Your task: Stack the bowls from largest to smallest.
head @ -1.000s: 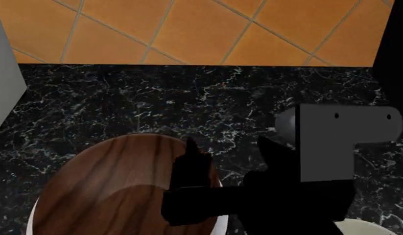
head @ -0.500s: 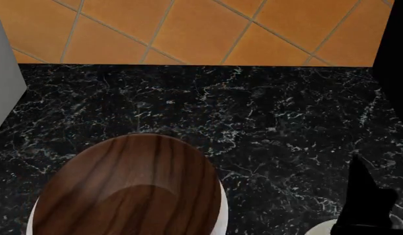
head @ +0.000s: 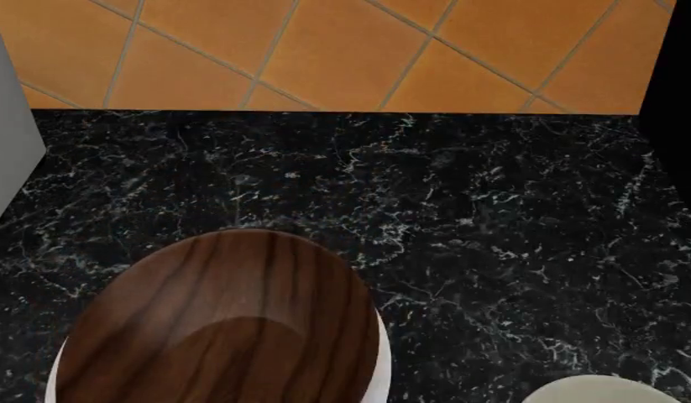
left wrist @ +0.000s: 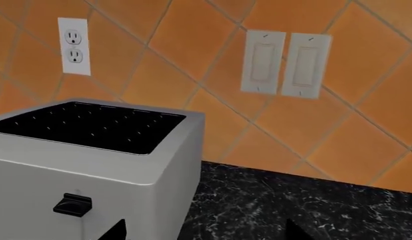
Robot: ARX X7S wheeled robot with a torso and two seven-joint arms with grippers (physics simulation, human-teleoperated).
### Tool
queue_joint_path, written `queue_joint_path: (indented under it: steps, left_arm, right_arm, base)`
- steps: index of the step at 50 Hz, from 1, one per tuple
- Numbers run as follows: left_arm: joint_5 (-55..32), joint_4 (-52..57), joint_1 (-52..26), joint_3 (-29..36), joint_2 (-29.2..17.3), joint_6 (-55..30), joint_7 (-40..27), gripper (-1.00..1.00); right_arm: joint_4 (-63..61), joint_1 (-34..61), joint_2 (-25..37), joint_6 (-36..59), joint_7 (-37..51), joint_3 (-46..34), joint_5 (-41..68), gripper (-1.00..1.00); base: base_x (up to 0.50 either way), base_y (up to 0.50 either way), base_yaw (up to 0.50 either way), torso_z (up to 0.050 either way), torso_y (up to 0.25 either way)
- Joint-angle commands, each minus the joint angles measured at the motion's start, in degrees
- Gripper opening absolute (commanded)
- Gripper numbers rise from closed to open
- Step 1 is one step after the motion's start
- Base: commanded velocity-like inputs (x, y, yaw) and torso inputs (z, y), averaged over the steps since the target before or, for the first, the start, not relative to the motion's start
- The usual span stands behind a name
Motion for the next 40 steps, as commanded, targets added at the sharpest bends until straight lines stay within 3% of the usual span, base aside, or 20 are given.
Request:
queue_joint_path:
  steps: [1, 10, 17, 21, 28, 40]
  left_arm:
    - [0.88, 0.23, 0.61, -1.52, 0.79, 1.8, 1.08, 1.0]
    - [0.41, 0.24, 0.58, -0.62, 0.65, 1.98, 0.6, 1.0]
    - [2.02, 0.27, 1.07, 0.17, 1.01, 2.36, 1.68, 1.0]
    - [1.72, 0.26, 1.28, 0.15, 0.88, 2.54, 1.6, 1.0]
    - [1.93, 0.24, 1.56, 0.31, 0.77, 2.91, 1.73, 1.0]
    - [1.5, 0.16, 1.7, 0.56, 0.35, 3.39, 1.31, 1.0]
  right_arm:
    - [-1.45, -8.31, -2.79, 3.0, -10.6, 6.46, -6.22, 1.0]
    - [-4.08, -13.14, -3.59, 2.73, -19.61, 11.39, -14.98, 1.0]
    - [-4.77, -13.72, -6.18, 2.35, -25.46, 9.65, -22.53, 1.0]
    - [-4.47, -13.67, -8.1, 2.62, -34.03, 6.97, -33.82, 1.0]
    - [-2.53, -14.57, -7.81, 0.8, -36.28, 5.06, -38.26, 1.0]
    - [0.32, -16.51, -6.48, -2.13, -34.92, -0.72, -36.18, 1.0]
  base:
    - [0.0, 0.0, 0.0, 0.0, 0.0]
    - [0.0, 0.0, 0.0, 0.0, 0.0]
    - [0.0, 0.0, 0.0, 0.0, 0.0]
    - [0.0, 0.0, 0.0, 0.0, 0.0]
    - [0.0, 0.0, 0.0, 0.0, 0.0]
    - [0.0, 0.0, 0.0, 0.0, 0.0]
